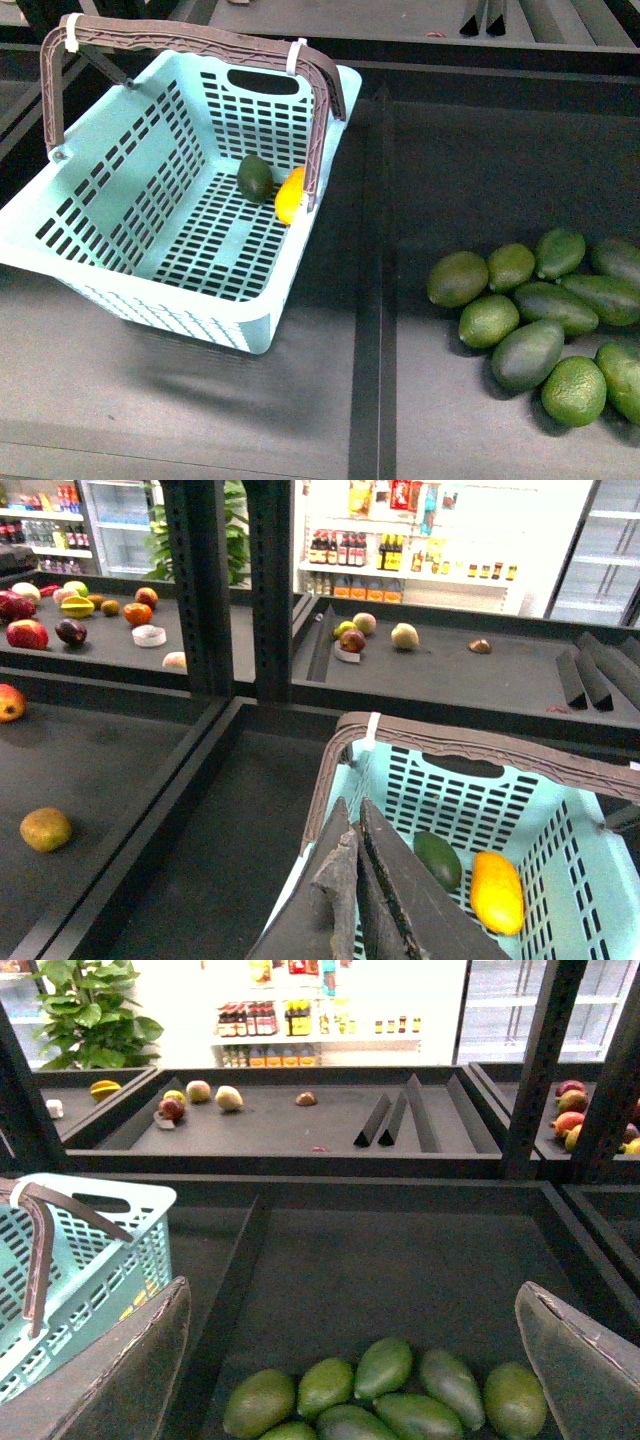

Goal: Pick mango and avocado into basket

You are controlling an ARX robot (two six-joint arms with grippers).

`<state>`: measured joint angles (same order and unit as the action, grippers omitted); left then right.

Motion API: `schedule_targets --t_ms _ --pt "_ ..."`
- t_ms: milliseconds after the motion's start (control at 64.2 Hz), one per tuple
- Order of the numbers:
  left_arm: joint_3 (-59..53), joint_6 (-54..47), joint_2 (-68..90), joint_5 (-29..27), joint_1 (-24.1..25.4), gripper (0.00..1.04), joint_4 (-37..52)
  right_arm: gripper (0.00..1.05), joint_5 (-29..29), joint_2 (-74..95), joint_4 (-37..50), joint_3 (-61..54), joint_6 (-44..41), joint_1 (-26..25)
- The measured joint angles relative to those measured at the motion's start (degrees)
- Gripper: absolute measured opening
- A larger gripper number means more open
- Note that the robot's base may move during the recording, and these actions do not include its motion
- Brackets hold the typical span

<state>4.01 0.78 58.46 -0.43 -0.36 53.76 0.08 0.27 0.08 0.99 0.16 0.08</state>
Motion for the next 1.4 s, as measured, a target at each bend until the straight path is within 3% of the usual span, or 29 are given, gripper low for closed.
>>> schedule_targets --t_ms 529,1199,1261,1401 --pt "-3.1 -0.1 -32.1 0.4 0.1 0.02 -27.7 0.96 0.0 0.0 0.0 0.0 0.0 0.0" --pt "-3.1 -0.1 -48.4 0.4 0.1 0.02 -43.6 0.96 0.0 0.0 0.0 0.0 0.0 0.0" --pt "-3.1 -0.2 -55.5 0.4 0.1 0.02 -52.5 0.96 0.0 0.0 0.0 0.0 0.0 0.0" --pt "-3.1 -0.2 -58.1 0.4 0.1 0.02 -53.6 0.96 0.0 0.0 0.0 0.0 0.0 0.0"
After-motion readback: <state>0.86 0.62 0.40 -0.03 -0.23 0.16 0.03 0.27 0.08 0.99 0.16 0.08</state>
